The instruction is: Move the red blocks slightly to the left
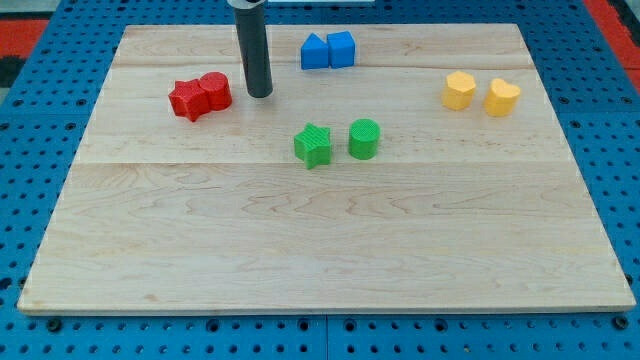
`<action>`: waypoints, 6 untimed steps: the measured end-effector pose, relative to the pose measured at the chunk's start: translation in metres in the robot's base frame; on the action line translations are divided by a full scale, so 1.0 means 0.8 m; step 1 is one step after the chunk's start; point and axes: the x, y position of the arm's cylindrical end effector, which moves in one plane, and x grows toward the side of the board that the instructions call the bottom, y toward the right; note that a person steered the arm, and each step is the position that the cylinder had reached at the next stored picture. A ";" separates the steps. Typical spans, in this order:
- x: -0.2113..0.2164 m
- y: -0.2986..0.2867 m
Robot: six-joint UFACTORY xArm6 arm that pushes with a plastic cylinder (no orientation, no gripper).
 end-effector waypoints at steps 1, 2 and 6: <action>0.000 0.004; 0.000 0.005; 0.000 0.020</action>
